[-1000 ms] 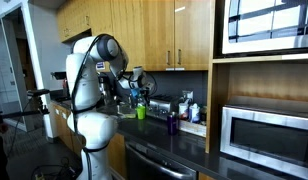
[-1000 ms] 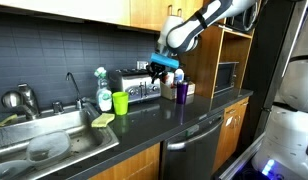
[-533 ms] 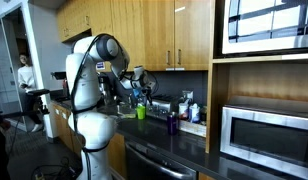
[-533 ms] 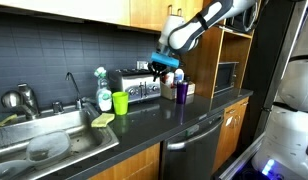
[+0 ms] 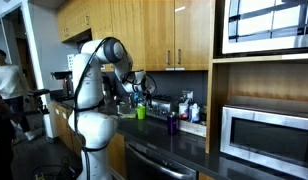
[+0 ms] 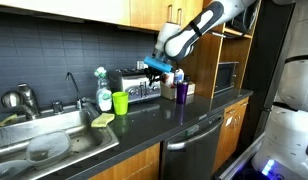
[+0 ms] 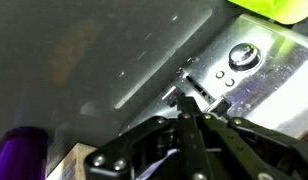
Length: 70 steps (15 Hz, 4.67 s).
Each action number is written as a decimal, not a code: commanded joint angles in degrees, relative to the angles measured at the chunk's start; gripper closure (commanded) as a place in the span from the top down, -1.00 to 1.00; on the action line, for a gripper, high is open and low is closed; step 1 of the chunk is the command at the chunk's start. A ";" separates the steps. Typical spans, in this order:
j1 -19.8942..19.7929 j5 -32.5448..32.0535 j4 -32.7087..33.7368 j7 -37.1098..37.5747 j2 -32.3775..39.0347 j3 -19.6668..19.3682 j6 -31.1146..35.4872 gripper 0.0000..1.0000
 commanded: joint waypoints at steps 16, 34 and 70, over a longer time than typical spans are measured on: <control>0.41 -3.29 -3.57 13.02 5.48 -5.35 18.41 -1.00; 3.32 -6.66 -0.88 18.63 8.83 -10.75 21.12 -1.00; 3.08 -4.92 -0.23 16.32 9.38 -10.51 20.05 -0.98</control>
